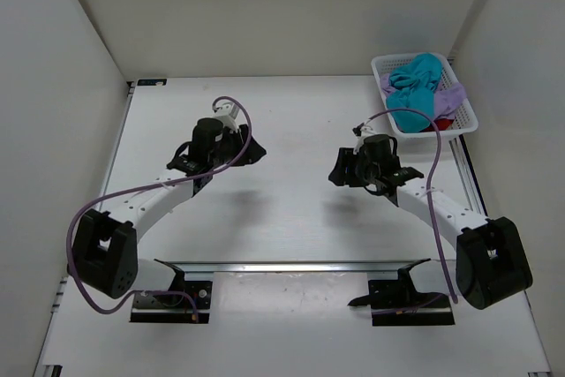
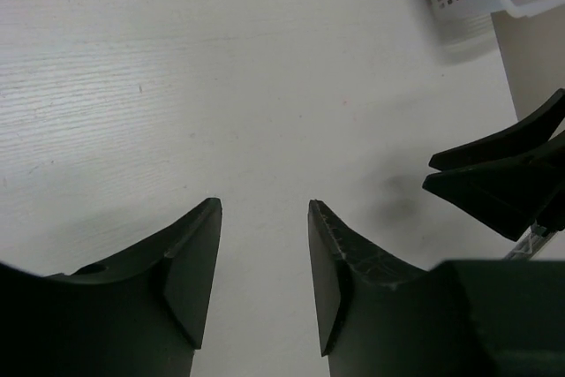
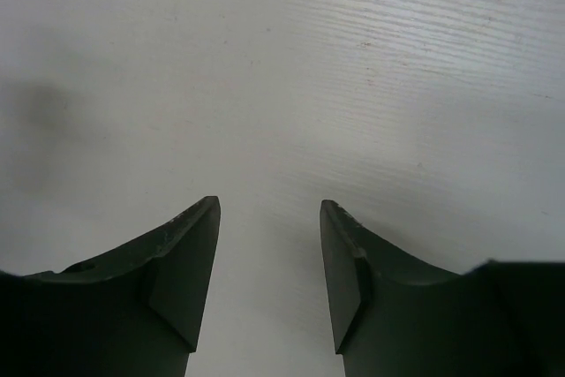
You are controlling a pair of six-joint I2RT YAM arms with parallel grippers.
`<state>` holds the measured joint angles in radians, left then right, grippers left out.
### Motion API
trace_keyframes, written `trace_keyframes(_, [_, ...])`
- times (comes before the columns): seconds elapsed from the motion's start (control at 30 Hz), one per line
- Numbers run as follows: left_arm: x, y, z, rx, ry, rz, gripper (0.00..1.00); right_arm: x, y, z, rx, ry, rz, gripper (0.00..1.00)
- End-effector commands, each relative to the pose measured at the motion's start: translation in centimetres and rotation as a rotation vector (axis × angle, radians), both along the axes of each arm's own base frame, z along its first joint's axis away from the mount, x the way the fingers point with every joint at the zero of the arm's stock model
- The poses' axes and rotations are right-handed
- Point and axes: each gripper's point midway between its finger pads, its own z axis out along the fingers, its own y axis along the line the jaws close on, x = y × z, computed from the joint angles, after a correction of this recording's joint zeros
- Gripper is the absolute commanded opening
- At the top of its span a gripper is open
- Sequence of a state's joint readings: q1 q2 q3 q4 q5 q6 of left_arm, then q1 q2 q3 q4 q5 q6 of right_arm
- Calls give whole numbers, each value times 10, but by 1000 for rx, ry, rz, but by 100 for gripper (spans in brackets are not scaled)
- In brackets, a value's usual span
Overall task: Fold and stack the t-shirts
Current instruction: Grab crumpled tshirt from bin with the right arm
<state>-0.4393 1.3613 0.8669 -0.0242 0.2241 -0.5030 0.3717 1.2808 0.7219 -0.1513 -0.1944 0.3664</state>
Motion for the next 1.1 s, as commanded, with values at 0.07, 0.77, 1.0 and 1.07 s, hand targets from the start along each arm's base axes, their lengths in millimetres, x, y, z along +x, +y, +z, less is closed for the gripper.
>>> trace_keyframes(0.07, [-7,-8,35,-59,-134,-11,50,18,5,37,4,-99,-10,30])
trace_keyframes(0.77, [-115,-85,-38,-11,-19,-270,37,158,-226,110,-181,-143,-593,51])
trace_keyframes(1.0, [-115,-83,-41,-39,-8,-289,41,162,-266,82,-253,-56,-684,61])
trace_keyframes(1.07, [-117,-81,-46,-37,5,-287,42,163,-270,75,-252,-41,-695,61])
